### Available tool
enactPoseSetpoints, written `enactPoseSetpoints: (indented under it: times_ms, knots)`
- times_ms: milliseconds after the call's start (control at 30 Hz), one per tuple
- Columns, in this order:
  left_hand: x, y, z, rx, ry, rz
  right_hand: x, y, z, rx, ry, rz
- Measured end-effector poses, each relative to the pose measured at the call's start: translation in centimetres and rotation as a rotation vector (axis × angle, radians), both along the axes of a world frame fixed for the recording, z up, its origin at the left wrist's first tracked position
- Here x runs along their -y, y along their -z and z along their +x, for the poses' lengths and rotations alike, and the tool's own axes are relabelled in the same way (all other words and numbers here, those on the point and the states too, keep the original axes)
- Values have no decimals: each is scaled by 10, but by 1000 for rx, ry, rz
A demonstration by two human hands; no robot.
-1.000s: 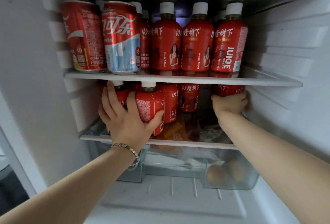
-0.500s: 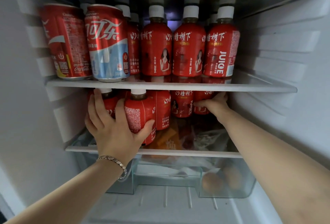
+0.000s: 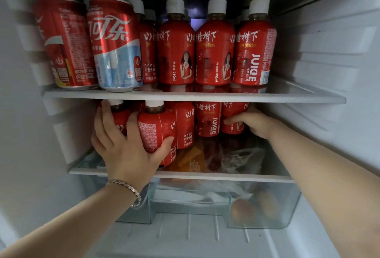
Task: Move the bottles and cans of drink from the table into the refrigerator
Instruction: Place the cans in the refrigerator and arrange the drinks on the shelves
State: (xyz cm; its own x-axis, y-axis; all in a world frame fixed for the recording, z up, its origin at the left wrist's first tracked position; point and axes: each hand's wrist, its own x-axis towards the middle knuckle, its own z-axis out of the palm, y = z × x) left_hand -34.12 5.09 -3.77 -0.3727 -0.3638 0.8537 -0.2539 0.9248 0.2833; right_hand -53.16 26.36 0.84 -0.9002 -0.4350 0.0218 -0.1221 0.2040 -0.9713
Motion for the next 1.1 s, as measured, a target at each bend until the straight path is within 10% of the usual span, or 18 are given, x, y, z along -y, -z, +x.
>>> enactPoseSetpoints:
  times_ms: [1100]
  knots:
    - [1,-2,5,71,16,-11,49,15,55,-174,545,279]
